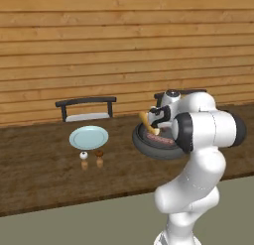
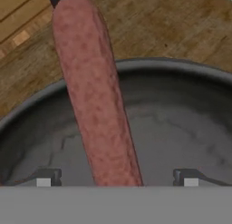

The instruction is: Place one bun and one sausage from the bowl on each plate.

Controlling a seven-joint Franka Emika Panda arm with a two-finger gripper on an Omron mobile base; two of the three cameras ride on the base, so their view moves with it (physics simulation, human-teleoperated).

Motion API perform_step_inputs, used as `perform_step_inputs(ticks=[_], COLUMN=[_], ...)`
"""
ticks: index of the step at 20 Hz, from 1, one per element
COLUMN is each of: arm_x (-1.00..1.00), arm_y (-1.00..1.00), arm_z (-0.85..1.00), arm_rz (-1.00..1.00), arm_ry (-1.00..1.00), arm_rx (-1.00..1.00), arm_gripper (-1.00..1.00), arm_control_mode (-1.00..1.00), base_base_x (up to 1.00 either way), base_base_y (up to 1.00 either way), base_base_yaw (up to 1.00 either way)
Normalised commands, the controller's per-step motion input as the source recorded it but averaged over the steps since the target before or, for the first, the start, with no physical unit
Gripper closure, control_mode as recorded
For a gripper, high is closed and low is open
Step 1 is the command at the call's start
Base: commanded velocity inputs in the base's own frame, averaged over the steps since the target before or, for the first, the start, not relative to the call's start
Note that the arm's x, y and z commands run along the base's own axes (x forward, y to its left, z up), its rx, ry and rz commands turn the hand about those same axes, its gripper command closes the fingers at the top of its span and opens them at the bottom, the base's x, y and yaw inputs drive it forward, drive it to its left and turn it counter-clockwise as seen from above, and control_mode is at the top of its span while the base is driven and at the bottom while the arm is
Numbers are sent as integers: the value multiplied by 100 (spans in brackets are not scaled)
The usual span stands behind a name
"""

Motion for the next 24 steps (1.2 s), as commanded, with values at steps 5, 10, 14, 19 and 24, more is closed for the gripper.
perform_step_inputs(ticks=[5, 10, 14, 19, 24], arm_x=[43, -19, -69, -78, -54], arm_y=[0, -13, -40, -69, -100], arm_z=[0, 4, 63, 100, 52], arm_rz=[-7, -5, -6, -13, -18], arm_ry=[0, -1, -13, -8, 6], arm_rx=[0, 0, 1, 9, 17], arm_gripper=[100, 100, 100, 100, 100], arm_control_mode=[-100, -100, -100, -100, -100], base_base_x=[0, 0, 0, 0, 0], base_base_y=[0, 0, 0, 0, 0], base_base_yaw=[0, 0, 0, 0, 0])
